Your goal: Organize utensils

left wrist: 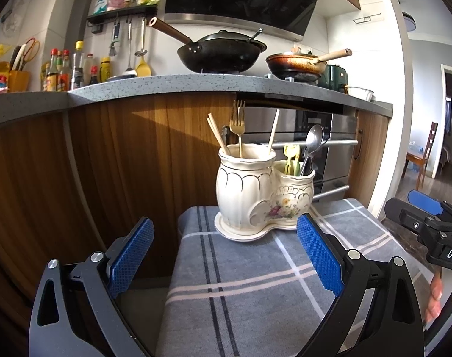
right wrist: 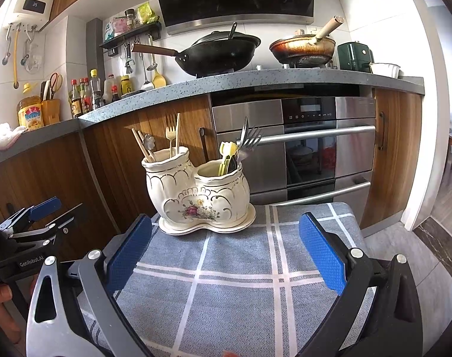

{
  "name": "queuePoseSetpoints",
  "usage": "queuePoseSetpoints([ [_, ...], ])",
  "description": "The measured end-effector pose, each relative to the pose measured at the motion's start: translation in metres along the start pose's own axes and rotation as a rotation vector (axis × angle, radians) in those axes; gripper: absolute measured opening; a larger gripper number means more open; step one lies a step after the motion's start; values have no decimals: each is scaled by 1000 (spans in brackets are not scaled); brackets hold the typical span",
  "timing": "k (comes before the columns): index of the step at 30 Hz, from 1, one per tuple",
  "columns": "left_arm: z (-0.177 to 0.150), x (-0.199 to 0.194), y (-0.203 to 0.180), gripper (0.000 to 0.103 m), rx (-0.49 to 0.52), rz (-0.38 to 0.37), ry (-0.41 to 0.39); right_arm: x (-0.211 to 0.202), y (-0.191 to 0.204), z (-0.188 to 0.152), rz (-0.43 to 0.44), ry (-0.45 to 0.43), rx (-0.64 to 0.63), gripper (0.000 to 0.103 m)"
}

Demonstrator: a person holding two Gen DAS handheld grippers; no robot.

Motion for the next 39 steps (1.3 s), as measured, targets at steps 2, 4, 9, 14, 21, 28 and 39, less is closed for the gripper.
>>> queuePoseSetpoints([
  [2, 0, 0, -1, 96, 4, 3, 1, -1, 0, 0, 0, -3, 1, 98],
  [4, 0, 0, 0, 96, 3, 1, 2, -1, 0, 0, 0, -2, 1, 98],
  [9, 0, -1, -1, 96, 4, -1, 3, 0, 0, -1, 0, -5, 2, 98],
  [14, 1, 0, -2, 96, 4, -1, 3, -1, 1, -2, 0, -8, 0, 98],
  [21, 0, 0, -2, 96, 6, 0, 5, -1, 1, -3, 1, -7, 1, 98],
  [28, -1, 0, -2, 96, 6, -4, 8, -1, 1, -3, 1, -7, 2, 98],
  [39, -1, -1, -5, 96, 43, -3, -23, -1, 1, -3, 3, 0, -2, 98],
])
Point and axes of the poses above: each gripper's, at about its wrist camera, not at the fingertips, and x roughly the way its jaws point, y to its left, z to its top, the point moved 3 cm from there along x, roughly the way its jaws point, and after that the axes turned 8 degrees about z, right-handed, at the moved point
